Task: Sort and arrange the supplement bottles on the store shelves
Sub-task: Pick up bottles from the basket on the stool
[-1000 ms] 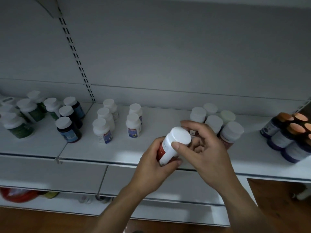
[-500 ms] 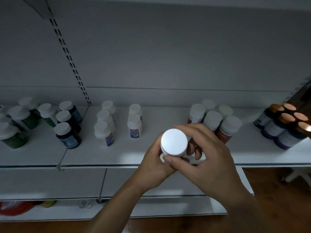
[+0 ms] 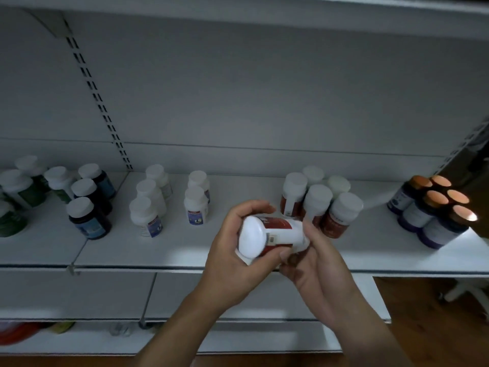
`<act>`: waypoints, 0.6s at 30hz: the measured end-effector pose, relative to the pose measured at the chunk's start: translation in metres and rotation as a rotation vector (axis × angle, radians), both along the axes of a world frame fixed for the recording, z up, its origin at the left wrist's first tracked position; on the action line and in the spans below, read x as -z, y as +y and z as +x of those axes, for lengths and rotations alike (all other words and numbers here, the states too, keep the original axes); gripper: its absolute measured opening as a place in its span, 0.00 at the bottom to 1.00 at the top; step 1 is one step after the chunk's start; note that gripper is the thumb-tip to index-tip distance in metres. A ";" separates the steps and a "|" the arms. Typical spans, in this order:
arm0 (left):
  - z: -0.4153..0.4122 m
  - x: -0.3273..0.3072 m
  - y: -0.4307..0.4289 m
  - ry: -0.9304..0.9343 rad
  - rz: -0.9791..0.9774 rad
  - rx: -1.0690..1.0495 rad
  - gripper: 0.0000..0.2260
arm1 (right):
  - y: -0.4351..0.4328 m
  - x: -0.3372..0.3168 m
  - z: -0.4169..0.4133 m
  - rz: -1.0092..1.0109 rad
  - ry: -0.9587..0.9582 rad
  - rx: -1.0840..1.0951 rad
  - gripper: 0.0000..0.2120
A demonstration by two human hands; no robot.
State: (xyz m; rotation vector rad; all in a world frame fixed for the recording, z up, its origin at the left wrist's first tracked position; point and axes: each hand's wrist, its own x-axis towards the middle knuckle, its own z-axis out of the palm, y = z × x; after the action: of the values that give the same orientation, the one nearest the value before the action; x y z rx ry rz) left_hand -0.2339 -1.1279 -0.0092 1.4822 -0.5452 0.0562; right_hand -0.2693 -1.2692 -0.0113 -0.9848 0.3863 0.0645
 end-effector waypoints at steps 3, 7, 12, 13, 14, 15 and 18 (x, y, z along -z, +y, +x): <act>-0.005 -0.008 -0.026 -0.019 -0.060 0.009 0.29 | -0.006 -0.001 0.000 0.186 0.050 -0.044 0.23; -0.007 -0.011 -0.051 0.019 -0.009 0.059 0.33 | -0.022 -0.006 -0.002 0.361 0.039 -0.070 0.21; -0.012 -0.011 -0.068 0.056 0.024 0.069 0.30 | -0.036 -0.010 -0.003 0.437 0.035 -0.095 0.19; -0.012 -0.010 -0.070 0.059 0.026 0.065 0.29 | -0.038 -0.010 -0.003 0.445 0.026 -0.105 0.19; -0.012 -0.011 -0.071 0.066 0.033 0.062 0.29 | -0.040 -0.009 -0.003 0.457 0.013 -0.116 0.19; -0.013 -0.011 -0.072 0.070 0.041 0.061 0.29 | -0.042 -0.009 -0.003 0.464 0.006 -0.123 0.19; -0.012 -0.011 -0.073 0.060 0.042 0.035 0.29 | -0.048 -0.004 -0.001 0.386 0.003 -0.116 0.21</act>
State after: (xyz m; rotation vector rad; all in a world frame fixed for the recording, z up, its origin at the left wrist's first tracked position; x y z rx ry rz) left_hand -0.2456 -1.2006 0.0016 1.5097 -0.5269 -0.0271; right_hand -0.2701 -1.3176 -0.0075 -0.6244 0.3042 0.2366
